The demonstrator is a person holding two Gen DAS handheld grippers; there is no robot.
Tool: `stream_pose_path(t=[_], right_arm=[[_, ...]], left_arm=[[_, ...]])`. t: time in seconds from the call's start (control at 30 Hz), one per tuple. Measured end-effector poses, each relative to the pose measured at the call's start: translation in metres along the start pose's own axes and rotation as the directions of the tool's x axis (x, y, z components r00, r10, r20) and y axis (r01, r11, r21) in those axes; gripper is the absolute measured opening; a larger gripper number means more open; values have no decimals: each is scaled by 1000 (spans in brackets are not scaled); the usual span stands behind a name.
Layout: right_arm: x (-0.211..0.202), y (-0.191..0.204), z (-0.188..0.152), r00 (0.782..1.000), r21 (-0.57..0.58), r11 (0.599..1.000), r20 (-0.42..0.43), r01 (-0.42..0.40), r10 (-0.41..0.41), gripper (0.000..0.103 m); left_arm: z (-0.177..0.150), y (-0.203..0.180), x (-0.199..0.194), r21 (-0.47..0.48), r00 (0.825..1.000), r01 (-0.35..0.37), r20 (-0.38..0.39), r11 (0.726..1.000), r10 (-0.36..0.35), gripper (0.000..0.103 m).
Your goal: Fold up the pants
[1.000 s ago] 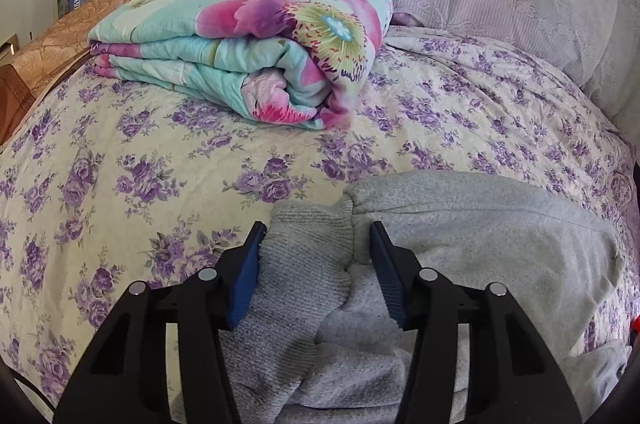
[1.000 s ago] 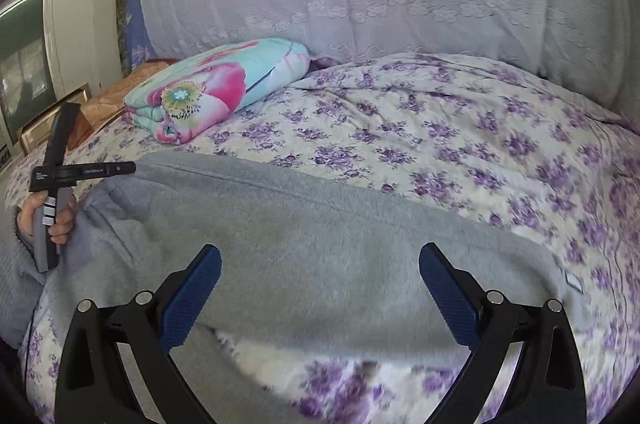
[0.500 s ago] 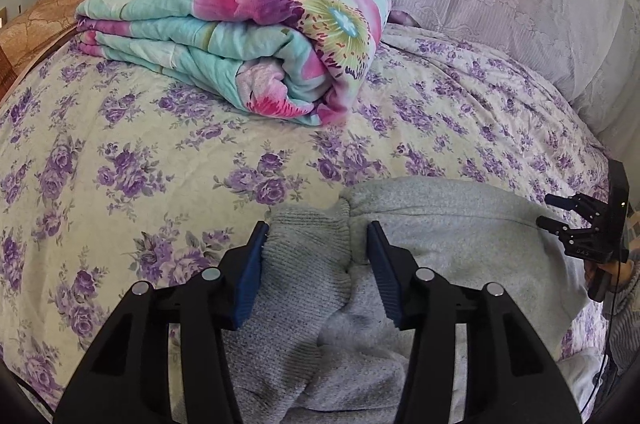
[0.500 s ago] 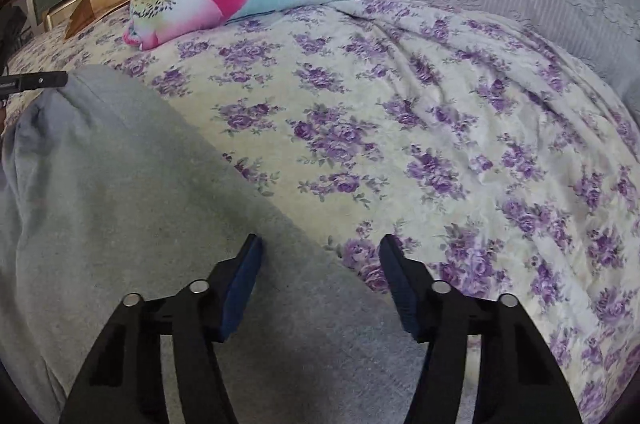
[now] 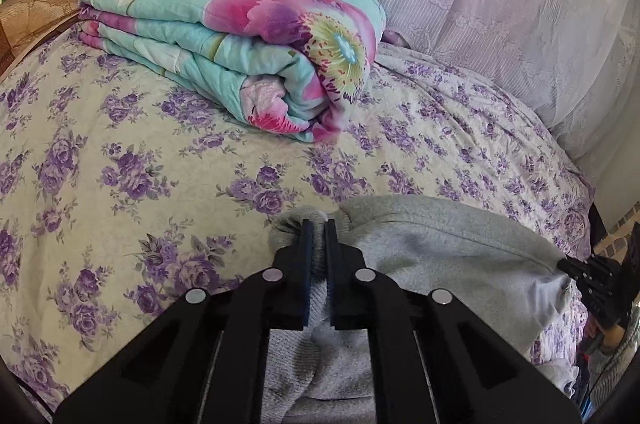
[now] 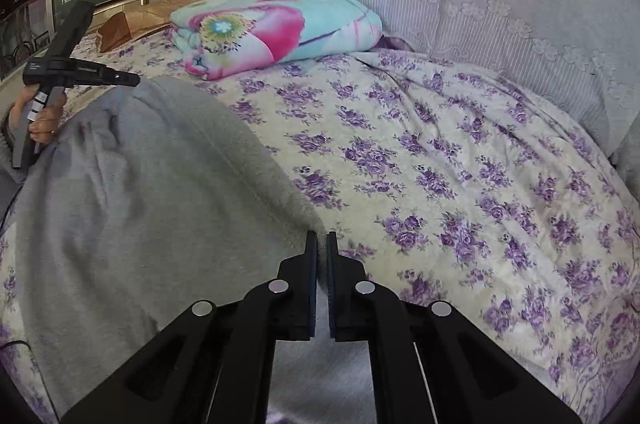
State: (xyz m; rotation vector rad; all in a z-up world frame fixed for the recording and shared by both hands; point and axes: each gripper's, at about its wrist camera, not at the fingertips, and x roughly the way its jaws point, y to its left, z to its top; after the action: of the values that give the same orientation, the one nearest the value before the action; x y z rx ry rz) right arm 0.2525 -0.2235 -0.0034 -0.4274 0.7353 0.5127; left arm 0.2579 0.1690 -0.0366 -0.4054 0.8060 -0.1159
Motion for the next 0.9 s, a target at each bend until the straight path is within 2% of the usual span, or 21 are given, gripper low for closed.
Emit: stream_pose_path(t=[0.17, 0.33, 0.5, 0.6, 0.73, 0.8, 0.9], right_arm=[[-68, 45, -32, 998, 24, 999, 59, 24, -25, 4], [-108, 82, -68, 996, 74, 997, 92, 1, -7, 4], [-123, 120, -98, 997, 73, 997, 83, -11, 5, 4], [-130, 139, -116, 997, 87, 996, 81, -5, -2, 4], [-133, 158, -144, 997, 130, 991, 72, -25, 16, 4], [-129, 168, -155, 998, 132, 991, 58, -22, 14, 4], [-127, 174, -165, 998, 152, 988, 62, -26, 17, 4]], left_arm=[[-7, -2, -36, -6, 997, 67, 36, 998, -67, 5], [-26, 2, -54, -16, 995, 101, 11, 995, -101, 6], [-48, 16, -74, -32, 993, 115, -9, 993, -115, 5], [-68, 26, -91, -30, 996, 87, -14, 996, -87, 5], [-98, 51, -108, -77, 997, 47, -50, 996, -51, 4], [-112, 61, -113, -120, 994, 66, -79, 991, -76, 4], [-121, 55, -120, -148, 984, 140, -90, 979, -154, 6]])
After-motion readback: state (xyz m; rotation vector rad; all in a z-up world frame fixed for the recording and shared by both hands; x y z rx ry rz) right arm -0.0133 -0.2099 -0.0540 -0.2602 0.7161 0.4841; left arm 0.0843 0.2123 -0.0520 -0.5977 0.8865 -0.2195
